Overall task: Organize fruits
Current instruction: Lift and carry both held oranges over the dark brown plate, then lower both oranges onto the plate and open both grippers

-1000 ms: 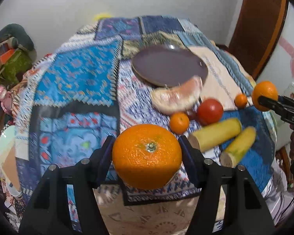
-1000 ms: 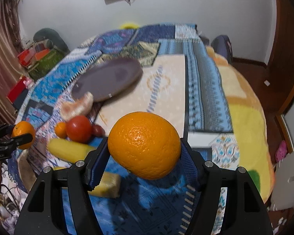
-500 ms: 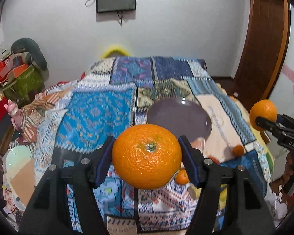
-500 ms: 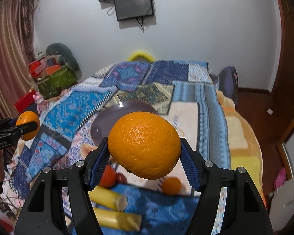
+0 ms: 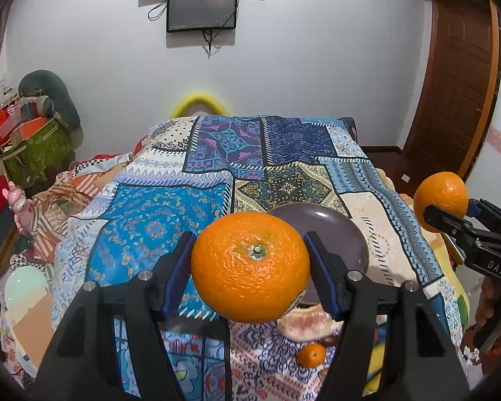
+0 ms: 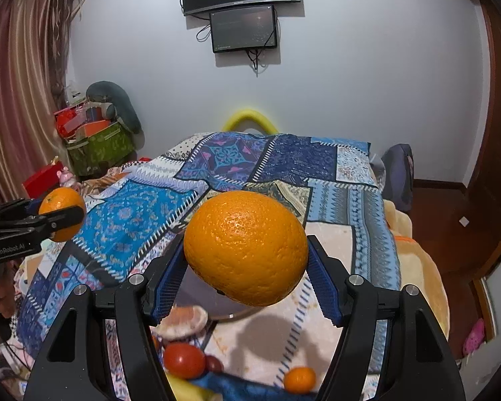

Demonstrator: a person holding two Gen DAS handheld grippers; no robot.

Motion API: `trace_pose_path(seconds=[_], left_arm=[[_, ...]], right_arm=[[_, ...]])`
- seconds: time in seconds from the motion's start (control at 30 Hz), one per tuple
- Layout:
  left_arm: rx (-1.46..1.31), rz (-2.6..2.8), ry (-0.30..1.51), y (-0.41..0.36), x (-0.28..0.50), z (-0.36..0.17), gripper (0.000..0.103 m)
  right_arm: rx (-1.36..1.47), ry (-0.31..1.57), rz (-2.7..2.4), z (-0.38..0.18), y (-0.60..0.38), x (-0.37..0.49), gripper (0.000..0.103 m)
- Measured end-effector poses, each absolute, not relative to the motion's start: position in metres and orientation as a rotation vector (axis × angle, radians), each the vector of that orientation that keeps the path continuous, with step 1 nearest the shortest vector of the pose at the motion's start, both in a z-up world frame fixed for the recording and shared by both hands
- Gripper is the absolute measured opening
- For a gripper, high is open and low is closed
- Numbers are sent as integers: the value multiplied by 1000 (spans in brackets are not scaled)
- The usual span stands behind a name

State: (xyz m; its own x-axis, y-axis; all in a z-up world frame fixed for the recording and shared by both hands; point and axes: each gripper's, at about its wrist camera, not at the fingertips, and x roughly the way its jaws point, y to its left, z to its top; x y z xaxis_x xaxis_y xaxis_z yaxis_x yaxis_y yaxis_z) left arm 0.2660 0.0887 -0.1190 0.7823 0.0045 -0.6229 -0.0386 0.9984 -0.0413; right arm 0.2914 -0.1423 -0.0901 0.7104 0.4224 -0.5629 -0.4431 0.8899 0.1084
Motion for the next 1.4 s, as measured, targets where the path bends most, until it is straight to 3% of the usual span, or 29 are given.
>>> trace_pose_path(seconds=[0.93,1.4], left_arm=[[-64,-26,893,76,396,-227,65],[-17,-18,943,63,416,-251,66]], right_arm=[[-98,856,484,-176,-100,404,66],[-145,935,509,-201,-92,417,66]])
